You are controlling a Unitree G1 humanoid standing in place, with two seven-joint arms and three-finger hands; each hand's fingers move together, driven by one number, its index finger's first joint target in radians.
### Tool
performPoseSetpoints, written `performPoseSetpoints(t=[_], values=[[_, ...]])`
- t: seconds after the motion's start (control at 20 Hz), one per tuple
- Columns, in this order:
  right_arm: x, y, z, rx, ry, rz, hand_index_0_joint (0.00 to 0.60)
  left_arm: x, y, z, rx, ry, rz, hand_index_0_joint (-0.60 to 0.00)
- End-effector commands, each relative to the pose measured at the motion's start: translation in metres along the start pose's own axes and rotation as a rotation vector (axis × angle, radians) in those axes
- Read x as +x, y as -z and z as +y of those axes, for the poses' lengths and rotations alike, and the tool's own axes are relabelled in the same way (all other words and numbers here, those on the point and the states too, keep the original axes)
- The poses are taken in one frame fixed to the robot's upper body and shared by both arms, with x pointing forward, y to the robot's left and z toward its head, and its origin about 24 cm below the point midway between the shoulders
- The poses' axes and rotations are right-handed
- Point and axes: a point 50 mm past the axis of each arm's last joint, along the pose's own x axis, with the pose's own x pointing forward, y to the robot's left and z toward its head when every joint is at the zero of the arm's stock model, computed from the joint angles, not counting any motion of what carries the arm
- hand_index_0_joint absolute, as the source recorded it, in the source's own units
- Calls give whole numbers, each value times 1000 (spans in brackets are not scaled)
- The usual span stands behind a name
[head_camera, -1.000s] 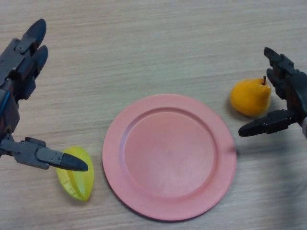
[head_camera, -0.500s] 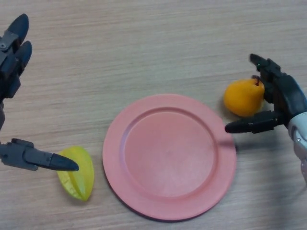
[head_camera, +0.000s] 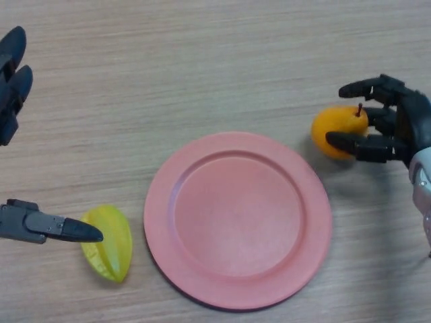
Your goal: Pick up the yellow pear and place it on the plate
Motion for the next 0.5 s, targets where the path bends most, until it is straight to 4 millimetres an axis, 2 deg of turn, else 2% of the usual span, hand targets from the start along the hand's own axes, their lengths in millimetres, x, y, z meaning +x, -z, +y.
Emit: performPoseSetpoints(t=[0.05, 0.25, 0.5], values=[[3, -59, -33, 71, 129, -267, 600, 0, -33, 12, 91, -43, -180, 0], [-15, -76, -12, 107, 42, -302, 600, 2, -31, 9, 130, -31, -188, 0], [-52, -85, 34, 129, -106, -320, 600, 4, -28, 5, 152, -6, -188, 0]])
